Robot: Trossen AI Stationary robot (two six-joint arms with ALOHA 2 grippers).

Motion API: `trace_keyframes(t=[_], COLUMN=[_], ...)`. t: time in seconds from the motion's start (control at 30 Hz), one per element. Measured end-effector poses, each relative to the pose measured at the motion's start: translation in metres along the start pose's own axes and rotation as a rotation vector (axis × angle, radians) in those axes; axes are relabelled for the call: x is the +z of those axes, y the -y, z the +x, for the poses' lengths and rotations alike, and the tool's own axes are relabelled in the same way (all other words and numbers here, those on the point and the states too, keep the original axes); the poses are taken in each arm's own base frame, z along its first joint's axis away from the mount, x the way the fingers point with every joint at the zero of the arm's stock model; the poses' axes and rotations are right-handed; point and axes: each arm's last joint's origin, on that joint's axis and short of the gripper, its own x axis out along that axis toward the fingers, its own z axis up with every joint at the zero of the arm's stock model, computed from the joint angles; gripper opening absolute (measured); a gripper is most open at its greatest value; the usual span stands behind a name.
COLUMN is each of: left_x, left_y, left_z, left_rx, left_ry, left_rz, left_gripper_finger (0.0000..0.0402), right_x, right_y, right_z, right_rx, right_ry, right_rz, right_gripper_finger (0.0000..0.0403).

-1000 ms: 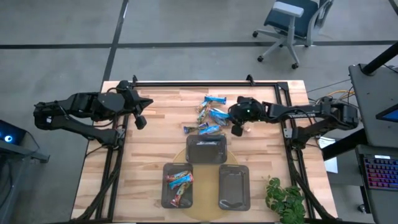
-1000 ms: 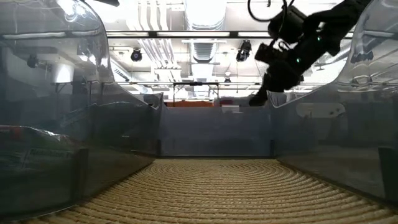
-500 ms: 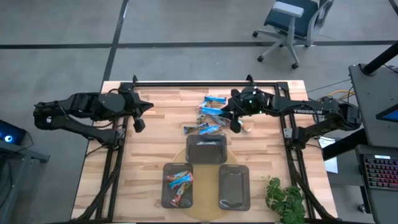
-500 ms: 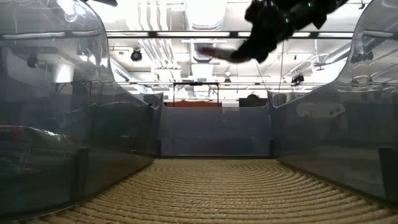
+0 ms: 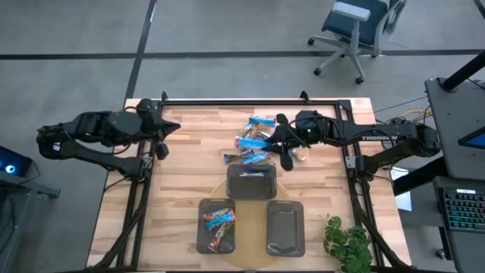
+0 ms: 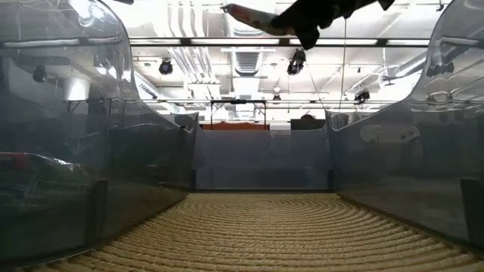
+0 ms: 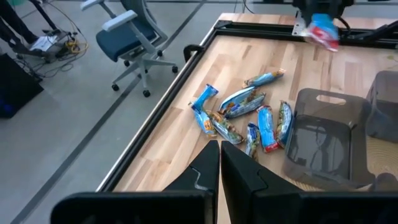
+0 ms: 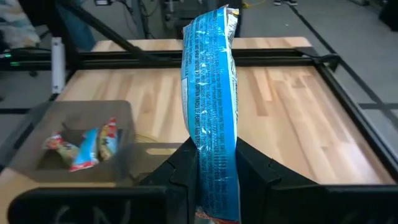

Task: Pick and place Granola Bars by type
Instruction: Put the right red granola bar into the bottom left black bin

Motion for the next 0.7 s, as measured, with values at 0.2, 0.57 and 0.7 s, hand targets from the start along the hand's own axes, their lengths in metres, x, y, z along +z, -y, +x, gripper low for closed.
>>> trace_keyframes(t=[0.2, 0.57, 0.7], left_x=[-0.001, -0.001, -0.002], left_y=[-0.001, -0.002, -0.003], left_z=[-0.002, -0.003, -0.005], left_rx=[-0.001, -0.001, -0.001], left_ry=[0.007, 0.007, 0.011], left_rz=[-0.002, 0.015, 0.016], left_gripper_finger=[0.0, 0.0, 0.0], right_x=[-0.002, 0.014, 0.016], right_y=[-0.017, -0.044, -0.055], right_z=[0.01, 0.056, 0.075], right_rx=[0.051, 0.134, 0.168], right_ry=[-0.018, -0.057, -0.081], right_rz=[0.001, -0.009, -0.02], right_gripper_finger=[0.0065, 0.0065, 0.0065])
